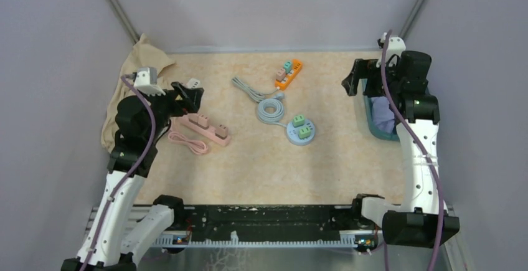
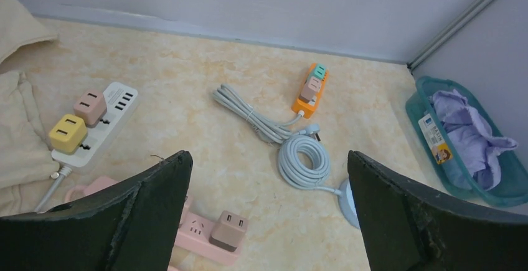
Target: Pull the plug off the socket
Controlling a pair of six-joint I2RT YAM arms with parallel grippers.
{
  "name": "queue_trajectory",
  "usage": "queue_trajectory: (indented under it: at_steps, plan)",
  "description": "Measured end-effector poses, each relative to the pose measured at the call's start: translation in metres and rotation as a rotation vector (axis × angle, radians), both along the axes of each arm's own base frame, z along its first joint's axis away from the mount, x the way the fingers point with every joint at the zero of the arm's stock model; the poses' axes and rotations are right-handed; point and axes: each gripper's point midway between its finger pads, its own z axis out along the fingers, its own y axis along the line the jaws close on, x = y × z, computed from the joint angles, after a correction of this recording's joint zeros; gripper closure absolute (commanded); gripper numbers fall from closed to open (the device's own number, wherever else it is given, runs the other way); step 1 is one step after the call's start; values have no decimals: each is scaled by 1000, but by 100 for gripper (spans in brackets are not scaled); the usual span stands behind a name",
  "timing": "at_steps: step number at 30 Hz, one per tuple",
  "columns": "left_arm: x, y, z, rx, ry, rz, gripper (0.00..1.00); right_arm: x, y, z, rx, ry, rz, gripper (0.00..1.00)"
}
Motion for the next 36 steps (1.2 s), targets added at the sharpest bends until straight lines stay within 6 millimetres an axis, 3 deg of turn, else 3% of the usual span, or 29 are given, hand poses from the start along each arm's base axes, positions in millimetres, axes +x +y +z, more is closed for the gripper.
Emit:
queue_trajectory:
  at_steps: [6, 10, 21, 30, 36]
  plan:
    - [7, 8, -12, -139, 19, 15, 0, 11, -9, -11, -6, 22, -79, 1]
    - [8, 5, -29, -242, 52, -1, 0, 13, -1, -22, -20, -2, -13, 1]
    - [7, -19, -91, -488, 228, -93, 2, -35, 50, -72, -114, -118, 435, 1]
    - [-5, -45, -179, -669, 537, -160, 3, -40, 61, -135, -286, -201, 729, 1]
    - [-12, -64, -198, -694, 626, -211, 3, -29, 64, -179, -405, -246, 939, 1]
